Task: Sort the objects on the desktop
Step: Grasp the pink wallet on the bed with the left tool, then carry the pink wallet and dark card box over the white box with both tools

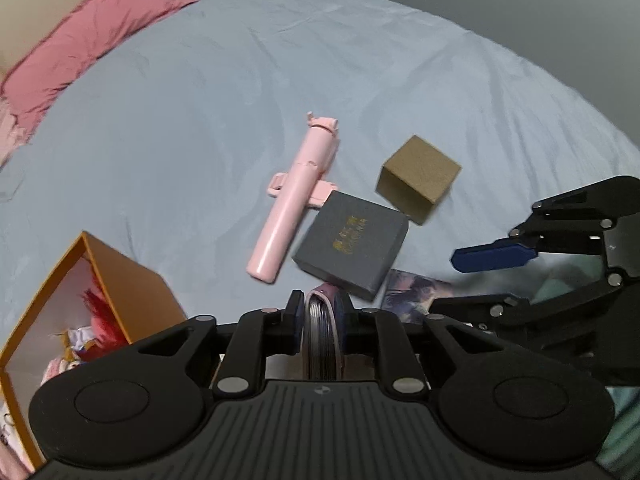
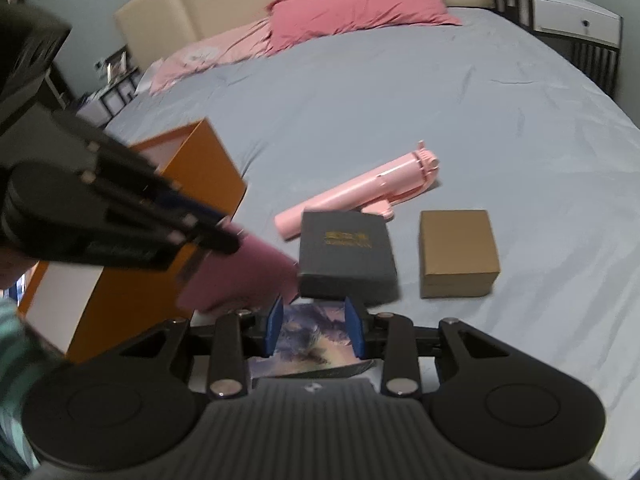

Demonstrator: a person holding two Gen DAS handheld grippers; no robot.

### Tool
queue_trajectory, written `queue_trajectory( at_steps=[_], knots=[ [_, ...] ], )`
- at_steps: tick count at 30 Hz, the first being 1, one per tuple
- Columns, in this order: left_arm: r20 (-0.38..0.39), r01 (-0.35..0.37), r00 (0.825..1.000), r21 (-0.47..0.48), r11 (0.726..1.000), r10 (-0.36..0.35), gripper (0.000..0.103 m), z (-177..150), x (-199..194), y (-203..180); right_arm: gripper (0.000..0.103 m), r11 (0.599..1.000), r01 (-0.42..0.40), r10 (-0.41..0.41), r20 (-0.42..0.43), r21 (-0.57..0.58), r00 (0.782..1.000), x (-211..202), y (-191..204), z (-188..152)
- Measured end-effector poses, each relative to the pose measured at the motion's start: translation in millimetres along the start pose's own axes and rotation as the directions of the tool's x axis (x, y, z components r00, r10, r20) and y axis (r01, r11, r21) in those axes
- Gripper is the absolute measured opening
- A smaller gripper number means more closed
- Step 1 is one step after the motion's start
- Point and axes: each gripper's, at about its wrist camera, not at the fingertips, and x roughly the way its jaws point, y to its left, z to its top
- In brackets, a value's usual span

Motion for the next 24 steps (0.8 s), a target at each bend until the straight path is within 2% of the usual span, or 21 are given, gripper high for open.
queue_trajectory(
  at_steps=[2,6,10,15,19,22,24],
  knots=[
    [-0.030,-0.020,0.999,0.006,1.000,0.021,0.023,-6,7,-4,0.038,1.000,0.010,-0.010,-0.021,0.004,1.000,5,0,0],
    [-0.073,0.007,0.997,-0.022,1.000,-0.009,0.024,-17,17,-4,0.038,1.000,0.023,-0.022,-0.049,0.008,0.999,12,1,0],
    [-0.081,-0.015,0.997,-0.028,0.999,0.013,0.026,-26,19,-3,0.038,1.000,0.006,-0.007,-0.061,-0.026,0.998,11,5,-2],
    [-0.047,-0.009,0.999,-0.091,0.996,0.004,0.021,-32,7,3,0.047,0.994,-0.025,0.013,-0.111,-0.109,0.994,18,19,-4],
    [-0.011,-0.008,1.000,-0.177,0.984,0.006,0.021,-41,-10,14,0.052,0.978,0.022,-0.053,-0.148,-0.209,0.988,30,37,-5],
    [0.024,0.017,1.000,-0.271,0.962,-0.011,0.021,-50,-25,24,0.053,0.963,0.032,-0.085,-0.190,-0.269,0.978,42,48,-5],
    [0.059,0.031,0.998,-0.309,0.950,-0.014,0.021,-54,-37,28,0.059,0.945,0.056,-0.128,-0.205,-0.323,0.970,51,57,-7]
  ],
)
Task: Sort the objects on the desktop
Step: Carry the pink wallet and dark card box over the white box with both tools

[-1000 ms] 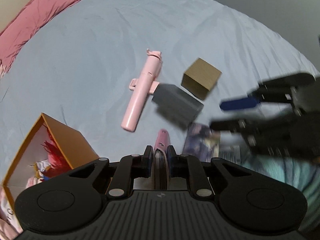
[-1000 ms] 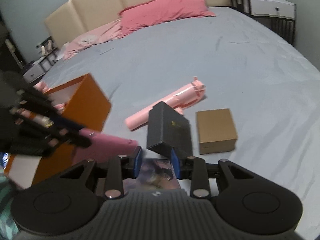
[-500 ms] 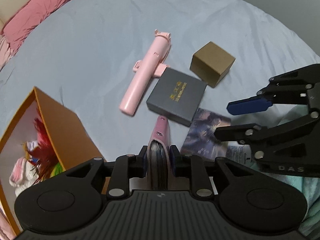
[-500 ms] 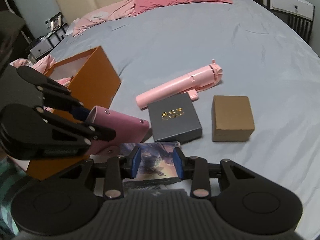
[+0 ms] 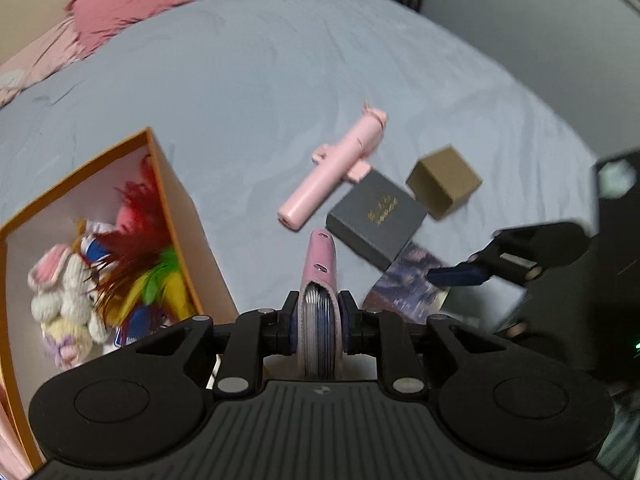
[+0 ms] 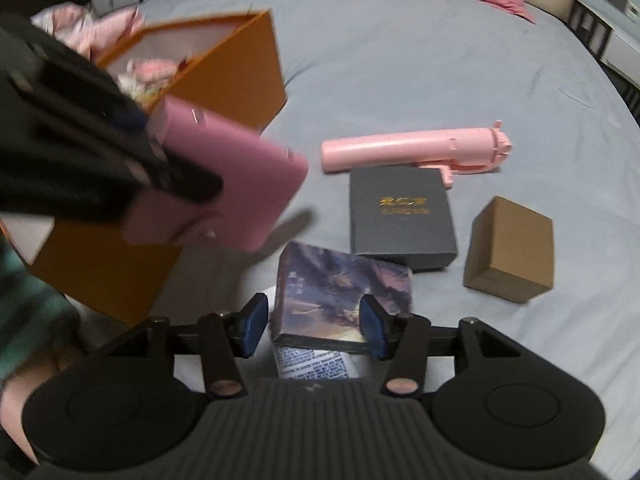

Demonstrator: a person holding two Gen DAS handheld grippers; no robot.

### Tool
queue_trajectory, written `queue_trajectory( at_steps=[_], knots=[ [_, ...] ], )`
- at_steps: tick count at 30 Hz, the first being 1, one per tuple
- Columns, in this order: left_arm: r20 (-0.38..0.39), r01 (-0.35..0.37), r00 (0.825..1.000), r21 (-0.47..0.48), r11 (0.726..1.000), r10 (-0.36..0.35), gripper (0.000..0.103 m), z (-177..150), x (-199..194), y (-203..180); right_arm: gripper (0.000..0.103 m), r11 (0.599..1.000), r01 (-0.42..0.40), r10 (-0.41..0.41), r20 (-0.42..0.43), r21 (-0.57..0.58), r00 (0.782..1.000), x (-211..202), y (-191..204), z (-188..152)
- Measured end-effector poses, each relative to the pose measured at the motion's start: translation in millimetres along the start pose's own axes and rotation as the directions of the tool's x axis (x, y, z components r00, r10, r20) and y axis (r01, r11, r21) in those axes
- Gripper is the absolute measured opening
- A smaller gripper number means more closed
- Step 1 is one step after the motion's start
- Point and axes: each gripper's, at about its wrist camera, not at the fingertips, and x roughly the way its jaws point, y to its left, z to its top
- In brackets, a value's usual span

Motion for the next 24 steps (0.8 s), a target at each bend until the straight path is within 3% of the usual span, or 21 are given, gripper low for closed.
queue_trajectory(
  at_steps=[5,8,13,17,21,24],
  knots=[
    [0.087,0.028,0.996,-0.095,0.995,-0.019,0.021,-7,-29,12,0.063,0.992,0.108,-0.111,-0.043,-0.069,0.993,16,15,5],
    [0.132,0.059,0.990,-0.136,0.989,-0.041,0.021,-11,-48,20,0.060,0.994,0.101,-0.102,-0.038,-0.031,0.994,14,11,7],
    [0.180,0.087,0.982,-0.155,0.984,-0.058,0.021,-20,-71,27,0.044,0.993,0.052,-0.055,0.020,0.102,0.998,-9,-9,1],
    [0.196,0.099,0.979,-0.185,0.978,-0.062,0.021,-28,-85,36,0.035,0.962,0.025,-0.049,0.081,0.271,0.996,-31,-34,-5],
    [0.207,0.087,0.977,-0.217,0.972,-0.042,0.021,-36,-98,49,0.028,0.931,0.072,-0.116,0.104,0.359,0.988,-44,-47,-5],
    [0.209,0.062,0.978,-0.239,0.969,-0.011,0.021,-42,-105,59,0.026,0.922,0.172,-0.205,0.059,0.346,0.977,-38,-48,-1]
  ],
)
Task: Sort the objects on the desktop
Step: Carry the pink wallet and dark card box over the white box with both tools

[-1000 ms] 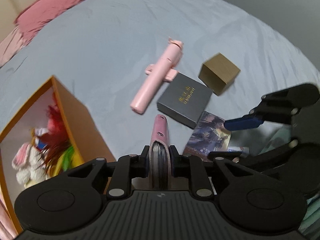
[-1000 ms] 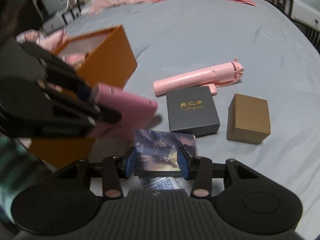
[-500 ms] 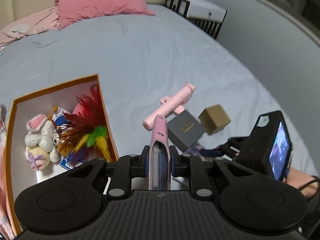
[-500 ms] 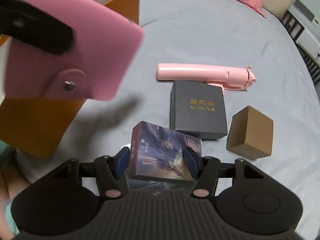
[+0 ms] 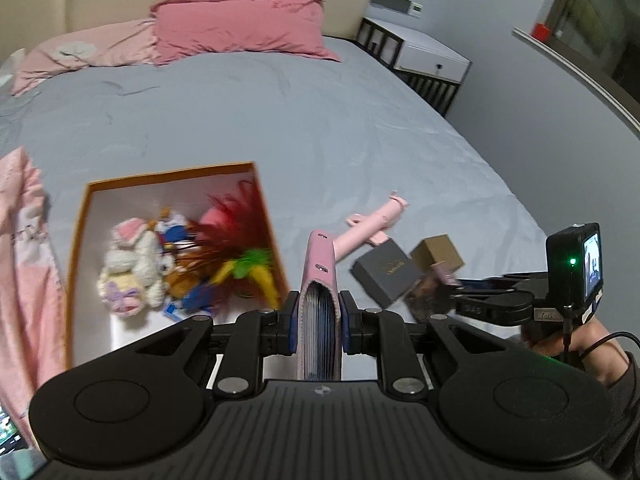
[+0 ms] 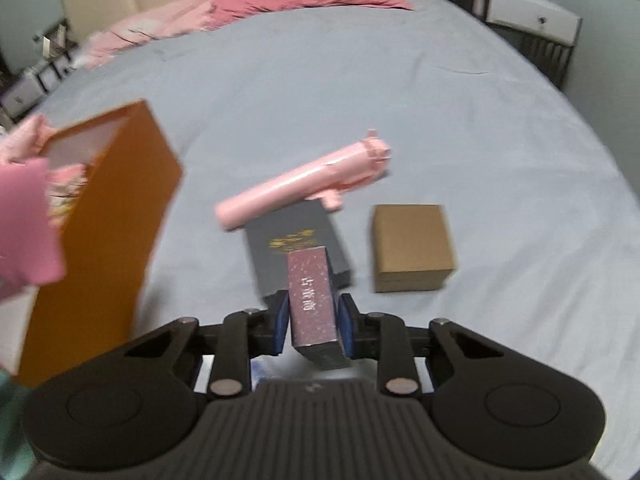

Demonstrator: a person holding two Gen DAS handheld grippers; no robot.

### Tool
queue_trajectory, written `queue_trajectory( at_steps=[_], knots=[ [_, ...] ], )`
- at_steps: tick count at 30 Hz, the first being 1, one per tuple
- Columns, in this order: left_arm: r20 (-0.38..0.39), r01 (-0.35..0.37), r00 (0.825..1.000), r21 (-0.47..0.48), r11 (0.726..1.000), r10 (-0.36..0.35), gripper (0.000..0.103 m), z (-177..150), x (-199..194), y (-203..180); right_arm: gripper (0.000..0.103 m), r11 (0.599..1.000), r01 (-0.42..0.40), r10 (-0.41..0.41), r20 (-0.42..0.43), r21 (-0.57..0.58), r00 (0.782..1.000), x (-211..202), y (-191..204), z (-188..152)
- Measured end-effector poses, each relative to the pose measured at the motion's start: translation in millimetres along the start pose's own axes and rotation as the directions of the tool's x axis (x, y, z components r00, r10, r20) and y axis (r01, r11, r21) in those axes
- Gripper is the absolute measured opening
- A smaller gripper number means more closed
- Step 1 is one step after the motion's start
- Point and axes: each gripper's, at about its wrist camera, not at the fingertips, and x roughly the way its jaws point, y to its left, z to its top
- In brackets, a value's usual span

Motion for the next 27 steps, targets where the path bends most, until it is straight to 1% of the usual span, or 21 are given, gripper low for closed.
queue_trajectory(
  at_steps=[1,6,8,11,14,15,18,21,22,23,24,27],
  knots=[
    [0.000,-0.010,1.000,-0.007,1.000,0.010,0.021,-1,-2,4,0.025,1.000,0.016,-0.016,0.001,0.003,1.000,1,0,0],
    [-0.008,-0.060,0.998,-0.010,0.998,0.059,0.021,-8,-9,23,0.024,0.999,0.011,-0.012,0.035,0.031,0.999,-18,-1,2],
    [-0.014,-0.085,0.996,-0.014,0.996,0.085,0.021,-11,-10,32,0.024,0.999,-0.008,0.006,0.069,0.032,0.998,-33,3,4],
    [-0.030,-0.105,0.994,-0.007,0.994,0.105,0.021,-15,-12,43,0.024,0.997,-0.068,0.064,0.133,0.031,0.989,-62,15,11],
    [-0.049,-0.106,0.993,0.003,0.994,0.106,0.021,-20,-13,52,0.024,0.988,-0.154,0.149,0.209,0.010,0.966,-92,34,21],
    [-0.056,-0.106,0.993,0.006,0.994,0.106,0.021,-22,-12,55,0.024,0.982,-0.191,0.187,0.234,-0.005,0.954,-103,42,24],
    [-0.072,-0.111,0.991,0.003,0.994,0.111,0.021,-28,-11,65,0.024,0.956,-0.290,0.293,0.271,-0.050,0.917,-123,70,33],
    [-0.090,-0.112,0.990,-0.011,0.994,0.111,0.021,-33,-9,77,0.024,0.918,-0.383,0.395,0.259,-0.098,0.881,-127,103,40],
    [-0.095,-0.117,0.989,-0.015,0.993,0.115,0.021,-34,-8,81,0.024,0.910,-0.400,0.415,0.245,-0.112,0.876,-125,114,40],
    [-0.099,-0.126,0.987,-0.018,0.992,0.123,0.021,-36,-7,84,0.024,0.904,-0.409,0.428,0.226,-0.125,0.875,-121,126,40],
    [-0.106,-0.140,0.985,-0.018,0.990,0.138,0.021,-38,-5,87,0.024,0.902,-0.410,0.430,0.204,-0.136,0.879,-114,138,41],
    [-0.138,-0.179,0.974,0.001,0.984,0.177,0.021,-44,4,95,0.024,0.908,-0.380,0.404,0.133,-0.175,0.905,-90,172,39]
  ],
)
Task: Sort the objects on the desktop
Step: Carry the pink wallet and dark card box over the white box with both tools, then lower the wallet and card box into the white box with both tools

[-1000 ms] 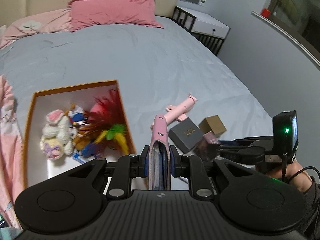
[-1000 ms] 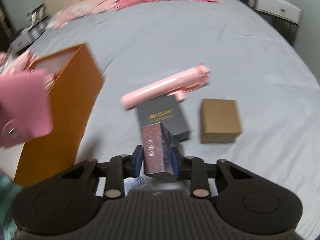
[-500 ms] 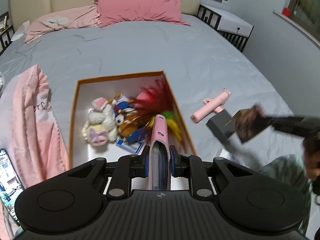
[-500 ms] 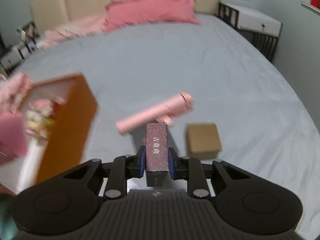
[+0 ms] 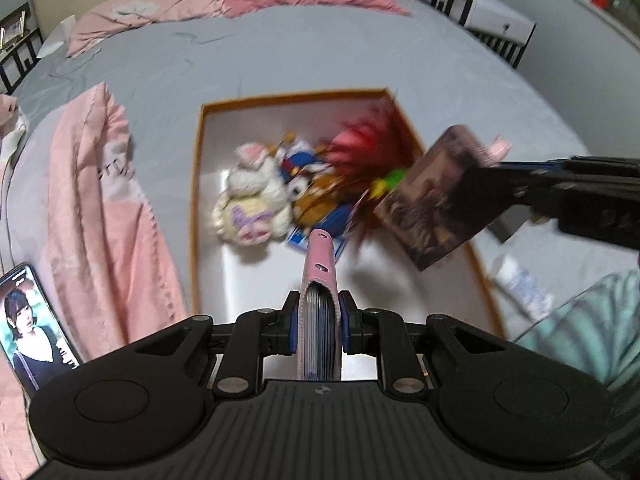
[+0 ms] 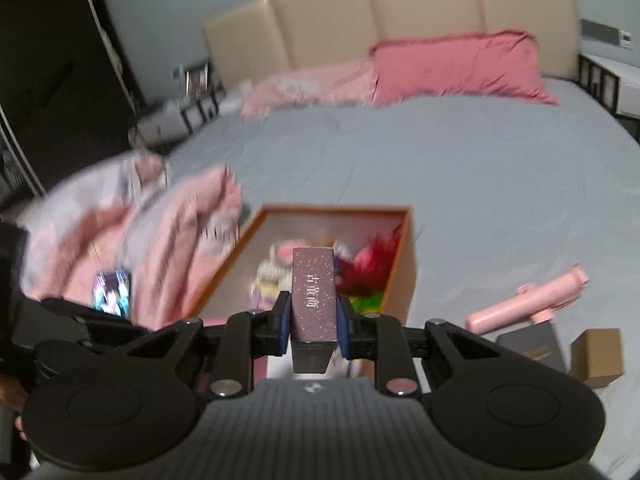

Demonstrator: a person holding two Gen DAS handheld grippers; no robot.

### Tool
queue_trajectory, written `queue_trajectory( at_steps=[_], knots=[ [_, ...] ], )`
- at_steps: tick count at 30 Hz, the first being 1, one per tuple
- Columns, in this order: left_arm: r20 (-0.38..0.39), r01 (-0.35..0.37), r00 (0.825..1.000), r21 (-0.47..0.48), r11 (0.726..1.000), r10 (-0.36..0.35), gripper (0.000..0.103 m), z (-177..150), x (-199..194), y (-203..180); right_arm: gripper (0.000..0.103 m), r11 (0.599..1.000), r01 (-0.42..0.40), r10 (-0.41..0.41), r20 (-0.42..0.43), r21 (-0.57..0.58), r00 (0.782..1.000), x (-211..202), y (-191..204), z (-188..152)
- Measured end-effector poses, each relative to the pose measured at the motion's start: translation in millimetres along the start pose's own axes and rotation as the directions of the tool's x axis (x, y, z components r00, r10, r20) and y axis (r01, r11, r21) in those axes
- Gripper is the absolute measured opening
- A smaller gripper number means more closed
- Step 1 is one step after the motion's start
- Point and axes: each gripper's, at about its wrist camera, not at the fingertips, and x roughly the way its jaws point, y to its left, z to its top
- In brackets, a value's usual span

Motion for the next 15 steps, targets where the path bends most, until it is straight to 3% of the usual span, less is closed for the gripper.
queue_trajectory(
  at_steps=[7,15],
  knots=[
    [-0.075,0.033,0.997,-0.014,0.999,-0.034,0.021,-3,24,23,0.024,0.999,-0.005,0.001,-0.133,-0.033,0.991,69,21,-11],
    [-0.130,0.047,0.990,-0.050,0.998,-0.053,0.022,3,47,43,0.024,0.999,-0.005,-0.003,-0.215,-0.039,0.977,116,26,-18]
  ],
)
